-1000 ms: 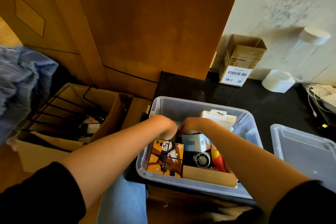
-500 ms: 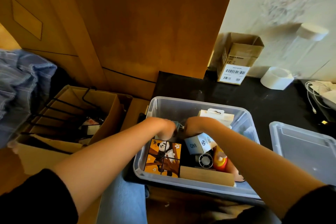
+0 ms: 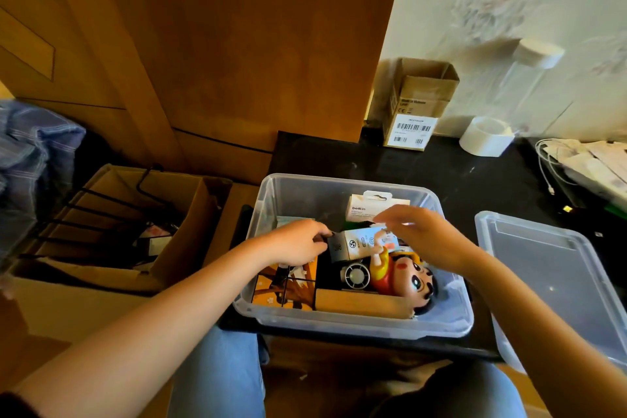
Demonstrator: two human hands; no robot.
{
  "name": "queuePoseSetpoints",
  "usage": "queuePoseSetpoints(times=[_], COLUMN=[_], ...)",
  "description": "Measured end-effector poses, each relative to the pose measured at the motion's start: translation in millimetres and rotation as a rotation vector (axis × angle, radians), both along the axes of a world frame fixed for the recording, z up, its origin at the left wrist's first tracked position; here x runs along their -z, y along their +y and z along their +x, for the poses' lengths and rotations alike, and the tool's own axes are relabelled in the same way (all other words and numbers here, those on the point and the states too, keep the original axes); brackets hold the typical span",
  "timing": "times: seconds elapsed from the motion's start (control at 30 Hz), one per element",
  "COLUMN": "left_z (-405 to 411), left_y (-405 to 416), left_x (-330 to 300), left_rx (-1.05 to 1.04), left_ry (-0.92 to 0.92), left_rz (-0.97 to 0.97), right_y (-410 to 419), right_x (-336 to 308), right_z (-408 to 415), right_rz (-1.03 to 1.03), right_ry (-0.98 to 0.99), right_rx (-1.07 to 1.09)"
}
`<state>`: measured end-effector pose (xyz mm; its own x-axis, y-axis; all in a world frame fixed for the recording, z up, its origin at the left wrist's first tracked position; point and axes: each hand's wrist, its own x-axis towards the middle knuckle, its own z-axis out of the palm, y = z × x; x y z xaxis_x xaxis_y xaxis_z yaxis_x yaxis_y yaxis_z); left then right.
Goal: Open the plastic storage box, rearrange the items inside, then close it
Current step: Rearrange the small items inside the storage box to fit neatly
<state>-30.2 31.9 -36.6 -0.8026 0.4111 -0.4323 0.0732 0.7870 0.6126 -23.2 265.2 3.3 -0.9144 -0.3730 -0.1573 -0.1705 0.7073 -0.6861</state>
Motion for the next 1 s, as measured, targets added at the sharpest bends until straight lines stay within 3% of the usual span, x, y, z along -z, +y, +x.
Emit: queuePoseSetpoints(times=[0.2,0.37,0.5,0.7,1.0], left_z=[6,3,9,15,16], left_y=[13,36,52,58,70], left_x=[2,-6,-10,-14,-17], left_rx=[-0.056,-0.079,-0.113,0.015,-0.02], left_ry=[0.083,-0.006,0.181,0.284,0.2], left_rz=[0.069,0.228,0.385,0.13,0.231], right_y=[26,20,18,18,20], right_x=[21,36,37,38,39], right_z=[35,47,47,48,48], right_rz=[0.037,0.199,0.193,0.186,0.064], right_ry=[0.267,0.359,0.365,0.376,0.353], right_rx=[0.251,0.16,0.167,0.164,0.244])
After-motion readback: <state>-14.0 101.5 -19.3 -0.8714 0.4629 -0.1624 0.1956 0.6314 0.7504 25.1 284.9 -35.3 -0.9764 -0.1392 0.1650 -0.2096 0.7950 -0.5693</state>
